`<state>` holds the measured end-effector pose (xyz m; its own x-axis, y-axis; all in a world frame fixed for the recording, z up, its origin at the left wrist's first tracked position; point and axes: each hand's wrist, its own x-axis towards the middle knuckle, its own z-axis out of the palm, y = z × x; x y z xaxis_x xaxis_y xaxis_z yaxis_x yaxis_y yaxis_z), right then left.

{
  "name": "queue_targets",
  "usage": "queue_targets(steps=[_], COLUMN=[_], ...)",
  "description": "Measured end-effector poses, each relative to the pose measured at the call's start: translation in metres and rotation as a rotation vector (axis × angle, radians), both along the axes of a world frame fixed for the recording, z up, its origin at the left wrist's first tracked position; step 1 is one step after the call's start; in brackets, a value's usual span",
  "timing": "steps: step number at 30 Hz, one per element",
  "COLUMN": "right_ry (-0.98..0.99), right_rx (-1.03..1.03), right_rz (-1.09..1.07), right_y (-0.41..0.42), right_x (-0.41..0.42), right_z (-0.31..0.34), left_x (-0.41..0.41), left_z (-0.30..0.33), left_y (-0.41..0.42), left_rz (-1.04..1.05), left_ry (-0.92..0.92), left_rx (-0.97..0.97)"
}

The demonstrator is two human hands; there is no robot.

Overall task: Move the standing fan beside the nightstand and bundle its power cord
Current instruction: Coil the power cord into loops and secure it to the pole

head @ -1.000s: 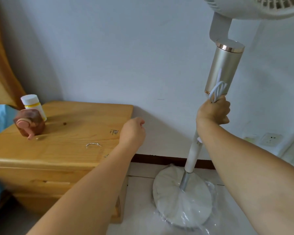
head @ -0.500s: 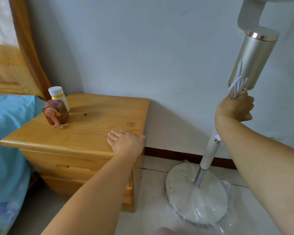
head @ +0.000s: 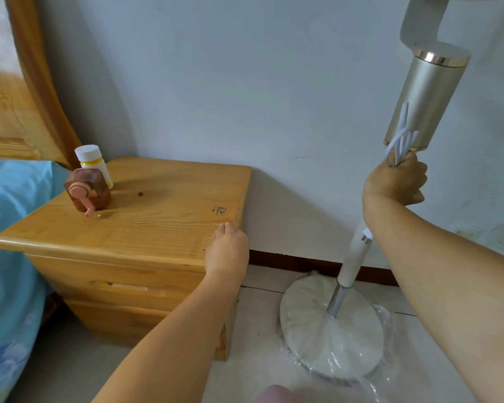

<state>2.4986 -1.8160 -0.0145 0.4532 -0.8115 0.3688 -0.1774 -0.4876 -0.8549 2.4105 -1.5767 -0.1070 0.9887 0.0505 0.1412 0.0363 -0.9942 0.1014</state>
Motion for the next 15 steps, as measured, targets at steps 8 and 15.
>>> queue_targets(steps=[8, 15], right_ry=[-0.007, -0.036], right_rx=[-0.027, 0.002], right_rz=[0.001, 0.044], right_y=[0.000, -0.005], right_x=[-0.002, -0.002], right_z=[-0.004, -0.004], left_x=[0.002, 0.028], left_z=[0.005, 0.039], left_y=[0.016, -0.034], left_rz=[-0.080, 0.144], left_ry=[-0.181, -0.258], left_rx=[-0.124, -1.275])
